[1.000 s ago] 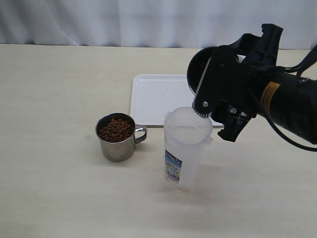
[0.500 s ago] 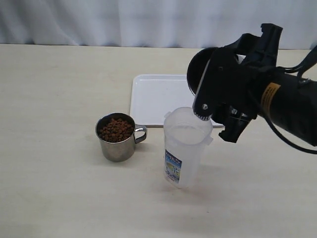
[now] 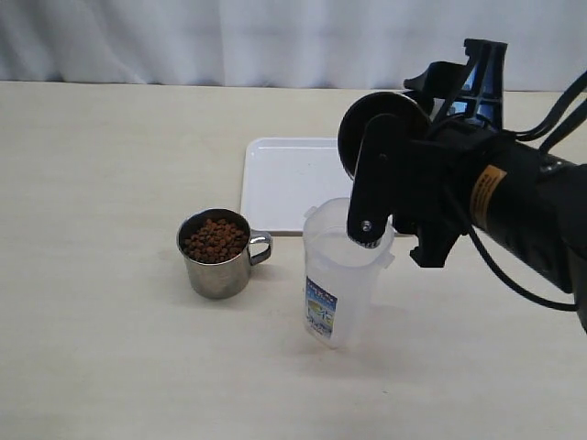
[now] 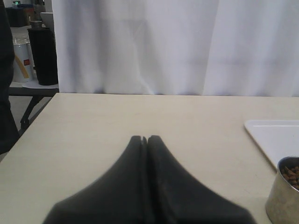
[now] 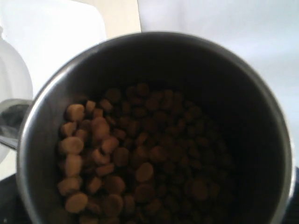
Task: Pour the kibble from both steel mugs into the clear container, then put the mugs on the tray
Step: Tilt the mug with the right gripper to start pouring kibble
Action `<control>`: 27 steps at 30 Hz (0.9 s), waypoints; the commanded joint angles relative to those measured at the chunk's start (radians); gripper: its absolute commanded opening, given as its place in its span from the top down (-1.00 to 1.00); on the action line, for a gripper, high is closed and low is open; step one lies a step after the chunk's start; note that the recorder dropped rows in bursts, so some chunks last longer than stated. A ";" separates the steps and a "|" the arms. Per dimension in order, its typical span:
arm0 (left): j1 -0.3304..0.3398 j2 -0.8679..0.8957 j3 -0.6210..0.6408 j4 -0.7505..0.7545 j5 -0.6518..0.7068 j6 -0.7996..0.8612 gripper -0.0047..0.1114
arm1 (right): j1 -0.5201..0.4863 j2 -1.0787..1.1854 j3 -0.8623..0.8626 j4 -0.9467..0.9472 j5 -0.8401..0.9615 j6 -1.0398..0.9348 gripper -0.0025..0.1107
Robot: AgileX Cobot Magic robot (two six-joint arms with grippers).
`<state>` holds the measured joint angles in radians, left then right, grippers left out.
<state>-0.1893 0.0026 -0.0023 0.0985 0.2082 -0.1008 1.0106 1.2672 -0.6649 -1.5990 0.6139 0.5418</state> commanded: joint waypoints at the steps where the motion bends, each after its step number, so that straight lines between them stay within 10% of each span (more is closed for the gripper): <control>1: -0.006 -0.003 0.002 -0.004 -0.012 0.005 0.92 | 0.004 -0.012 -0.004 -0.063 0.016 -0.011 0.88; 27: -0.006 -0.003 0.002 -0.006 -0.012 0.005 0.92 | 0.004 0.012 -0.004 -0.098 0.016 -0.120 0.88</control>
<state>-0.1893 0.0026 -0.0023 0.0985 0.2082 -0.1008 1.0106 1.2739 -0.6649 -1.6734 0.6139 0.4389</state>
